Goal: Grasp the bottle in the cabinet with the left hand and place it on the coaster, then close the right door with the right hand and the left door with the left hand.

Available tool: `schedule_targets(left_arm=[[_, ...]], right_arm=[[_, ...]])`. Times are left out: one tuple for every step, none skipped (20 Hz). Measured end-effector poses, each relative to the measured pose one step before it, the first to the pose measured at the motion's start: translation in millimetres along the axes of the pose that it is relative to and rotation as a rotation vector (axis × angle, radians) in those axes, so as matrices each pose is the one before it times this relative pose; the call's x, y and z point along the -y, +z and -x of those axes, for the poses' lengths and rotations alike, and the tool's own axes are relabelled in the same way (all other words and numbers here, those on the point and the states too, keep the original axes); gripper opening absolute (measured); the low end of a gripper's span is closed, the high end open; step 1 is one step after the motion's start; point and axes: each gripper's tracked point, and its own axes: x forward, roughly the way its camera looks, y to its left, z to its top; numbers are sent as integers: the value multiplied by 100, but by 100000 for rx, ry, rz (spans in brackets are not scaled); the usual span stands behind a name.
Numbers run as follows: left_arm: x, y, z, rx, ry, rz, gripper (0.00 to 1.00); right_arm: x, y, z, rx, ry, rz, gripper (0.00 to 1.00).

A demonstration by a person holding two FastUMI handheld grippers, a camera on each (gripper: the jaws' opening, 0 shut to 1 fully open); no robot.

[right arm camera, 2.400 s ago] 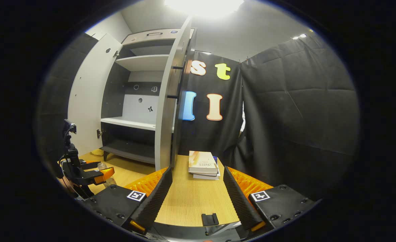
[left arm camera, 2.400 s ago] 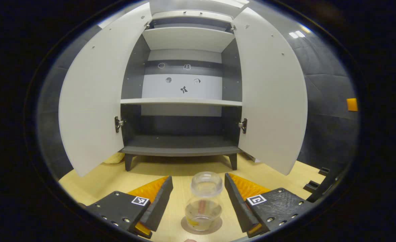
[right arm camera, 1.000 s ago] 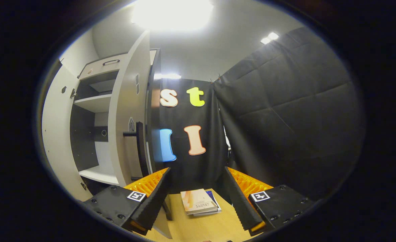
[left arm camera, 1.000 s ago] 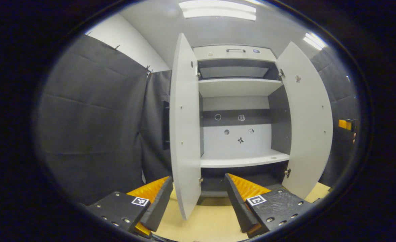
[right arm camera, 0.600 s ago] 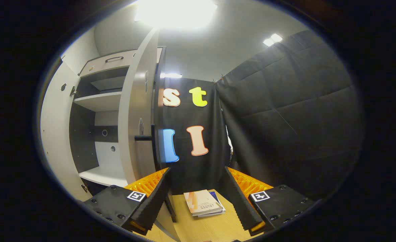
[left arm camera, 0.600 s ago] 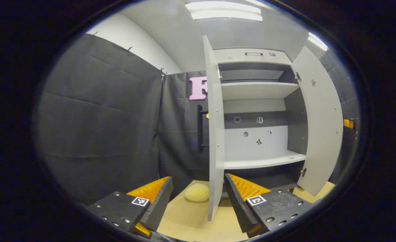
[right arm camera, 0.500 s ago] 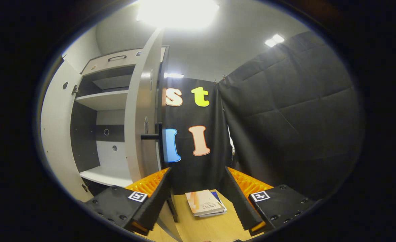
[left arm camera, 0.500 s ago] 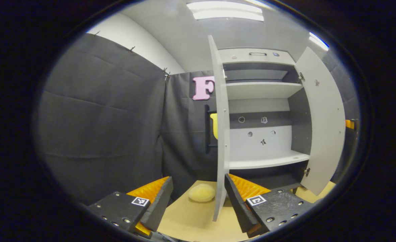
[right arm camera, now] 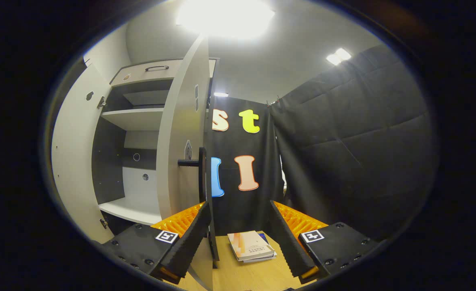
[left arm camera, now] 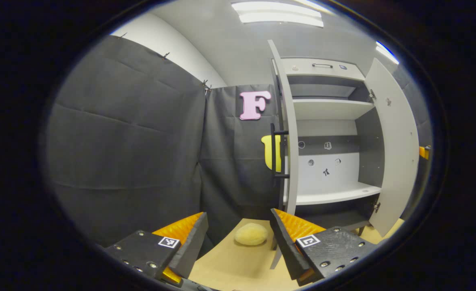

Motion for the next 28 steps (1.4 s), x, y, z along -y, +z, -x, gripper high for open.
schedule_targets(left_arm=[[86,-47,-133,-9,-728,580,89],[56,-193,-179,-51,-548,191,89],[-143,-161,-205,-153,-347,-91,88],[-99,-79,-188,-93,-326,-54,89],[-66,-101,3,-126,-486,-28,89],[-112,-98,-135,-171,-179,-110,89],[-182,-110,19,-227,-239,-103,89],[-150,-43,-82,-153,-34,-18,89],[-143,-60,97,-65,-164,-56,89],[-156,-28,-33,-128,-69,-192,89],[-230,-147,104,-241,69,-376,89],[-254,-101,3,-261,199,-583,89],[-293,-107,-8,-164,357,-567,89],[-259,-78,-99,-317,411,-307,89],[-259,-138,204,-221,434,-29,89],[-199,-8,35,-26,411,97,89],[-305,27,0,42,573,24,89],[-489,30,204,-118,908,-140,89],[-284,53,89,78,692,-177,89],[-208,76,-1,-32,595,-143,89],[-88,-96,-34,-185,455,-149,89],[-161,1,57,-237,411,-155,89],[-157,14,85,-43,327,-241,89],[-124,135,5,121,392,-215,89],[-107,205,16,159,154,-56,89],[-31,-3,-18,159,73,96,89],[11,40,107,237,-63,198,89],[12,-7,-77,130,-322,242,89]], right_arm=[[-684,48,253,316,740,605,91],[-707,103,50,543,630,426,94],[-718,44,91,247,794,196,94],[-802,7,94,307,1156,-80,94],[-843,9,-14,154,1329,-276,94],[-743,35,-30,200,1208,-216,94],[-671,36,-12,269,951,60,94],[-569,66,-96,354,816,368,95],[-544,172,-40,533,700,434,95],[-493,-47,-178,402,674,321,95],[-494,8,-120,321,665,-131,95],[-578,-153,-77,96,886,-463,92],[-669,-71,-180,95,1281,-500,94],[-649,-96,-173,-51,1361,-501,94],[-687,-108,-366,-316,1144,-175,94],[-562,-263,-420,-1216,1049,571,94],[-574,-353,-656,-1299,967,883,95],[-636,-278,-461,-878,1038,532,95],[-541,-246,-417,-737,1111,260,95],[-517,-338,-401,-1402,1164,52,95],[-317,-367,-220,-857,743,-350,95],[15,-222,4,-368,638,-646,92],[73,-39,-42,-27,417,-704,95],[-47,37,-4,332,23,-542,95],[-112,63,41,444,-60,-342,95],[-50,23,106,155,-135,-218,95],[-54,73,76,147,-230,-6,95],[140,43,79,8,-551,94,95]])
